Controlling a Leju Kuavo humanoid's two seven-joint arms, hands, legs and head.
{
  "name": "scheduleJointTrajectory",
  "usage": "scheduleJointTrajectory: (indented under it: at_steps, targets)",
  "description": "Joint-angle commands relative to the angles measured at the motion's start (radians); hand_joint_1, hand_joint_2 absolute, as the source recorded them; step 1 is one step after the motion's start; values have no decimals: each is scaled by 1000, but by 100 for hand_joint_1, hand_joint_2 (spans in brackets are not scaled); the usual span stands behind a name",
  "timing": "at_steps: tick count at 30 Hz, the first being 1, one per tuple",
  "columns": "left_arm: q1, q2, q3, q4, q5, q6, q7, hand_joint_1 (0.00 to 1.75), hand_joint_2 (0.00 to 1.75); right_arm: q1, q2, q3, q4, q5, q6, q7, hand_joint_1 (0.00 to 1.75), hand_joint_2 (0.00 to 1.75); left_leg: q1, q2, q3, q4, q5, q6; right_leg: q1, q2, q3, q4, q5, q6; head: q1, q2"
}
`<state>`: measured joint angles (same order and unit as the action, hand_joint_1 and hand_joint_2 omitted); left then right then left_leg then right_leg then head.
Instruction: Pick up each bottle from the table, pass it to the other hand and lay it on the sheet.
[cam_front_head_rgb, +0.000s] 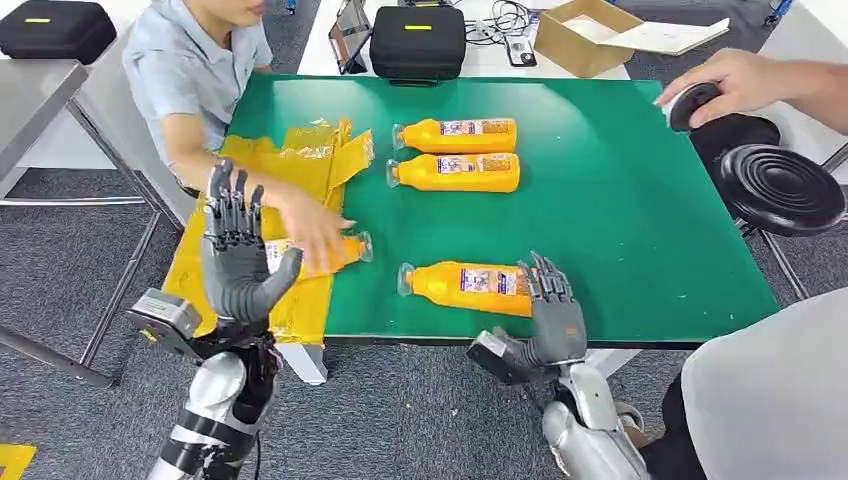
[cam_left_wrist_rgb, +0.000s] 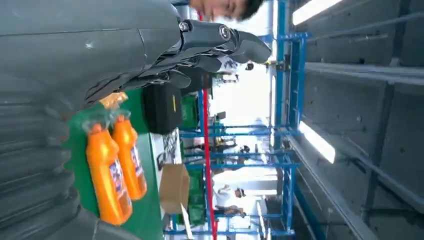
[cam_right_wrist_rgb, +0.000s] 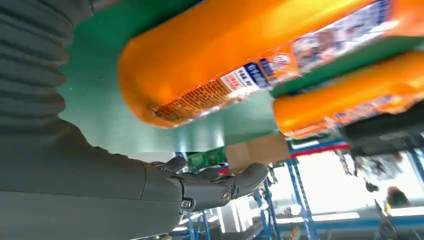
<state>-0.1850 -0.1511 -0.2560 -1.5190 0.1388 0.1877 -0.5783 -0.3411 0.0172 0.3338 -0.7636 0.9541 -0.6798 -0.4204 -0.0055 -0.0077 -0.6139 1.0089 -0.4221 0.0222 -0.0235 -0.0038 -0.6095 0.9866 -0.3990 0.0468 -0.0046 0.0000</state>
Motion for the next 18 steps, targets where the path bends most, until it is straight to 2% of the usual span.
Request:
scheduleJointTrajectory:
  at_steps: [1,9,13,18]
  targets:
    - [-40,-6,-80,75,-13,12,-2,0,175,-194,3,-31,350,-1,58,51,0,175,1,1,3,0,-1,-1,1,0,3,-1,-1,-2,0,0]
    - [-70,-14,-100,116,-9,9,5,0,175,-238,1,-50,410,-17,117,73,0,175,2,0,4,1,-2,-2,2,0,5,0,-2,-2,0,0]
    - [-92,-21,-110,147,13,-6,21,0,175,-261,6,-53,457,-20,200,108,0,175,1,-1,3,0,0,-1,1,-2,4,-1,-1,-2,0,0]
    - [-108,-26,-121,170,24,-19,23,0,175,-266,8,-50,470,-22,272,92,0,175,2,-1,5,0,-1,-2,2,-2,6,-1,-1,-3,0,0]
